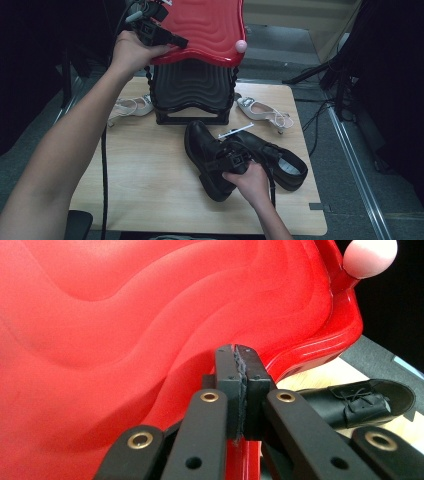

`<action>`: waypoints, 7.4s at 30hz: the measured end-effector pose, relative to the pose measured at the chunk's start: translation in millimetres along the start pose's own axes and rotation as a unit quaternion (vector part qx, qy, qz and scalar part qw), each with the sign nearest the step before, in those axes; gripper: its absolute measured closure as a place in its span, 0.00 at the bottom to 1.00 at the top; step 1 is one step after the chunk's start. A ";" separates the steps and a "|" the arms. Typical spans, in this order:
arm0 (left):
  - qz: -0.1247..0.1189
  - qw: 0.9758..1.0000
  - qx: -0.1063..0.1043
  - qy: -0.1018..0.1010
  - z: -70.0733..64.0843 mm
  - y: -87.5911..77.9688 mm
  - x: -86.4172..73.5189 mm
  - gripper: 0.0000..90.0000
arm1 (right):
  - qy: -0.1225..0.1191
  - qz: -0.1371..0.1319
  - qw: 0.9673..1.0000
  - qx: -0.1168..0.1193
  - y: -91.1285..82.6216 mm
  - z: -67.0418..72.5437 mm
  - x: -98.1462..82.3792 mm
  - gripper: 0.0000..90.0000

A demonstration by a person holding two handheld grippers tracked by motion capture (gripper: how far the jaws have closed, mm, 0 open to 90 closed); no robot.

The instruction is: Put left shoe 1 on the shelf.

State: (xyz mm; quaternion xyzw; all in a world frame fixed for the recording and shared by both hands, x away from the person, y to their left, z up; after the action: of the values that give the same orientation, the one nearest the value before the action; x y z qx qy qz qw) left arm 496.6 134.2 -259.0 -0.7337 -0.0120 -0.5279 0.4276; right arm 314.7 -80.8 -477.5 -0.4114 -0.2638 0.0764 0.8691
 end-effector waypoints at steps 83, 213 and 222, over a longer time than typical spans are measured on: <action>0.006 1.000 0.010 -0.008 -1.2 -4.9 -5.2 1.00 | -0.133 -0.184 0.961 -0.157 30.2 43.2 188.1 0.96; -0.002 1.000 0.006 0.015 -39.9 -43.3 -26.9 0.63 | -0.199 -0.156 0.967 -0.011 20.8 45.1 99.4 0.77; 0.001 1.000 -0.012 0.006 -46.2 -45.1 -59.1 0.54 | -0.163 -0.135 0.977 0.006 4.4 25.0 70.5 0.74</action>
State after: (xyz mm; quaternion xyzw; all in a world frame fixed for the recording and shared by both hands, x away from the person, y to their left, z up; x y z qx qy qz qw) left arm 414.0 158.8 -274.0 -0.7357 -0.0027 -0.5317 0.4195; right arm 361.9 -36.3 -439.9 -0.3487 -0.4549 0.0256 0.8191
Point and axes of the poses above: each handheld gripper's, and its own axes: y roughly forward along the jaws, x roughly out of its top, z roughly to its left, the point moved 4 cm from there along y, roughly forward along the jaws, and after that the axes turned 6 degrees about y, right-handed, at the moved point
